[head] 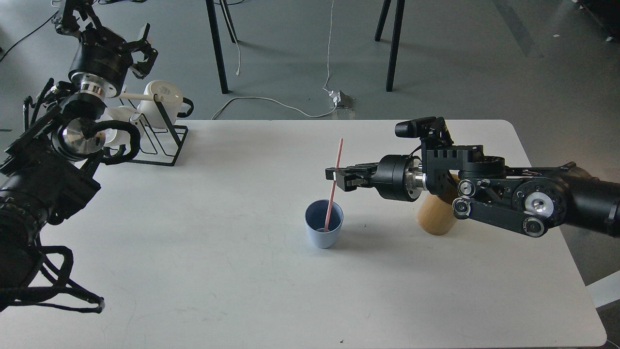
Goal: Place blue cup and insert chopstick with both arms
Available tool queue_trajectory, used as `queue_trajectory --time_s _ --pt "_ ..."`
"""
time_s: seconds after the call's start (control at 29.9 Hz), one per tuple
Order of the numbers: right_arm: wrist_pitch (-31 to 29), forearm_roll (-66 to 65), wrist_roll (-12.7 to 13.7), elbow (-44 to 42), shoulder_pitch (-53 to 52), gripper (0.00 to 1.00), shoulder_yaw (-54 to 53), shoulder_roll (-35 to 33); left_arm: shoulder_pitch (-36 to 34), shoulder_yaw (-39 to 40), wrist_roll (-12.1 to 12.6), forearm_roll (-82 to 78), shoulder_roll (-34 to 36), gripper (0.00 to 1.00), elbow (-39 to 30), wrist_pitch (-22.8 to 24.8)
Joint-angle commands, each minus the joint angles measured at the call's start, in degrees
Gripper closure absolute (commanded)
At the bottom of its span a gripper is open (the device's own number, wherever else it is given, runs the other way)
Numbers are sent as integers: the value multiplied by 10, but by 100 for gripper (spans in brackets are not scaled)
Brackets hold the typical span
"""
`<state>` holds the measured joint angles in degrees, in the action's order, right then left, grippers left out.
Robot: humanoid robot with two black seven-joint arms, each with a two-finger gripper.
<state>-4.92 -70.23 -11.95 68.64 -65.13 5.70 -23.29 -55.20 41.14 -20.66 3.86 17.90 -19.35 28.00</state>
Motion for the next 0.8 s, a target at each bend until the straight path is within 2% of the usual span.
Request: queue_trajectory --time_s 0.0,0.2,0.3,0.43,0.57,0.67,0.77 --pt "0 0 0 0 5 93 1 9 0 0 0 0 0 1 -1 0" --pt "0 0 0 0 11 92 3 9 -1 0 0 0 1 1 0 0" --pt "0 0 0 0 10 85 2 9 0 0 0 0 1 1 0 0" --pt "0 0 1 0 10 70 1 7 0 0 0 0 1 1 -1 0" --pt "0 2 1 1 10 50 -3 4 -1 0 0 -1 1 1 -1 0" --pt "-1 5 1 2 9 47 -9 1 -1 0 0 -1 1 1 0 0" --pt "0 10 0 4 1 37 -34 -9 -1 0 0 -1 1 1 0 0"
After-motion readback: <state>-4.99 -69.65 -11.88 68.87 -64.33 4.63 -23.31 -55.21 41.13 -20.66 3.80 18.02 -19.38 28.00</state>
